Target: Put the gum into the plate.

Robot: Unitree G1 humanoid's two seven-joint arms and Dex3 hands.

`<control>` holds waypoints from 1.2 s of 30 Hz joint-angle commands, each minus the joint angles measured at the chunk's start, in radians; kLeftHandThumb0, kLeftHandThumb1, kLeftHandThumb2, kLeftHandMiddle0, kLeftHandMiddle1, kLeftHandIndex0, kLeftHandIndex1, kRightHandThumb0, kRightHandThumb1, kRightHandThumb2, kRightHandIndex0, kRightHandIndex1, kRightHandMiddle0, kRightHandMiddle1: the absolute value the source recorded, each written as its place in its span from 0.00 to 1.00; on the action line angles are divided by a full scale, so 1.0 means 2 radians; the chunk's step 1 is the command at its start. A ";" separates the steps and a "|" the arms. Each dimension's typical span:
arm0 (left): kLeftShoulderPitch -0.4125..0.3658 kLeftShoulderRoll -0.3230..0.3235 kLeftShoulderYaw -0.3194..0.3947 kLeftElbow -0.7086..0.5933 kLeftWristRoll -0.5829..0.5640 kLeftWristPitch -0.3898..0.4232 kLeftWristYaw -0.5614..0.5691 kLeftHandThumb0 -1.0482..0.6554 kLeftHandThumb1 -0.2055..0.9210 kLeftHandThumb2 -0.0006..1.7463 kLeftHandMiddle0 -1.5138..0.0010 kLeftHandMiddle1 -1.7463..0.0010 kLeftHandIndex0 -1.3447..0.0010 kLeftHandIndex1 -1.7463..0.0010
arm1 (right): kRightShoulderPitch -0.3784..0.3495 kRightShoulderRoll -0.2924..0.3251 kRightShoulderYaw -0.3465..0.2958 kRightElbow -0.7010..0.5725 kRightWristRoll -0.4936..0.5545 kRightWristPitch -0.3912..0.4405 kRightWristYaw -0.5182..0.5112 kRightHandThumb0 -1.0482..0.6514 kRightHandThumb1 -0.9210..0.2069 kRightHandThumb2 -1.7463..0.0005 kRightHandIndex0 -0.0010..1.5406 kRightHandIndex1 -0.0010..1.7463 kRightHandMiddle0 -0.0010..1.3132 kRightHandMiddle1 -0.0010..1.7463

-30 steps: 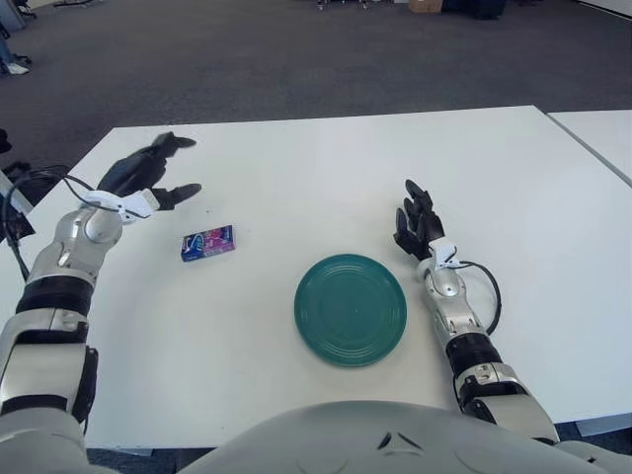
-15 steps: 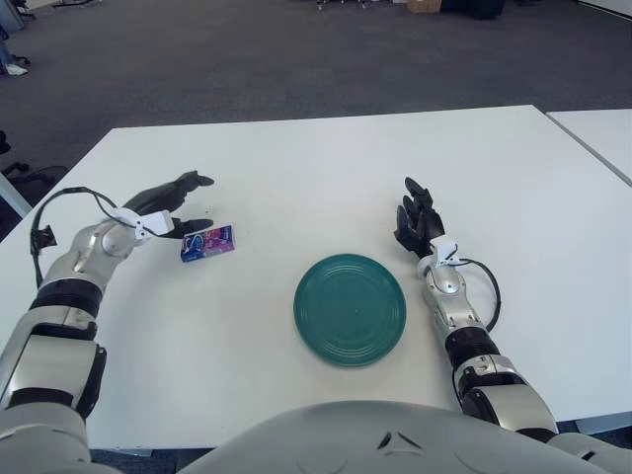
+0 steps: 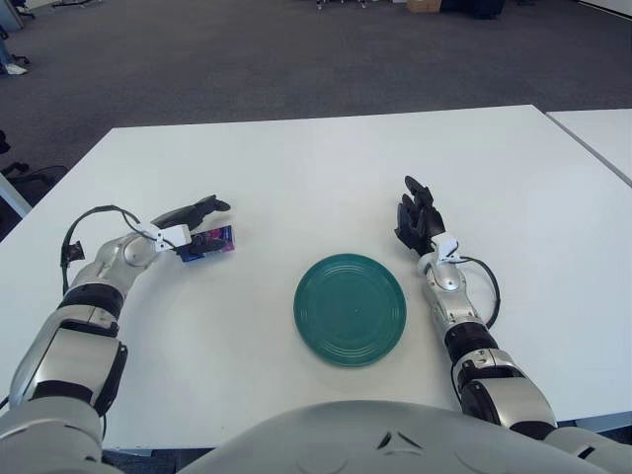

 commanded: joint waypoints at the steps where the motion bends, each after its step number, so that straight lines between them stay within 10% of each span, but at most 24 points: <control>1: -0.012 -0.001 -0.005 0.005 -0.005 -0.003 -0.012 0.00 1.00 0.23 0.95 1.00 1.00 0.61 | 0.013 -0.002 -0.002 0.022 0.001 0.016 -0.002 0.24 0.00 0.60 0.12 0.00 0.00 0.22; 15: -0.008 -0.026 -0.030 0.047 0.009 0.005 -0.012 0.00 1.00 0.34 0.99 1.00 1.00 0.76 | 0.008 -0.006 0.004 0.030 -0.013 0.023 -0.014 0.24 0.00 0.58 0.11 0.00 0.00 0.20; 36: 0.002 -0.044 -0.108 0.070 0.076 0.023 0.111 0.00 1.00 0.22 0.94 0.99 1.00 0.53 | -0.001 -0.020 0.003 0.045 -0.008 0.020 -0.013 0.24 0.00 0.57 0.12 0.01 0.00 0.21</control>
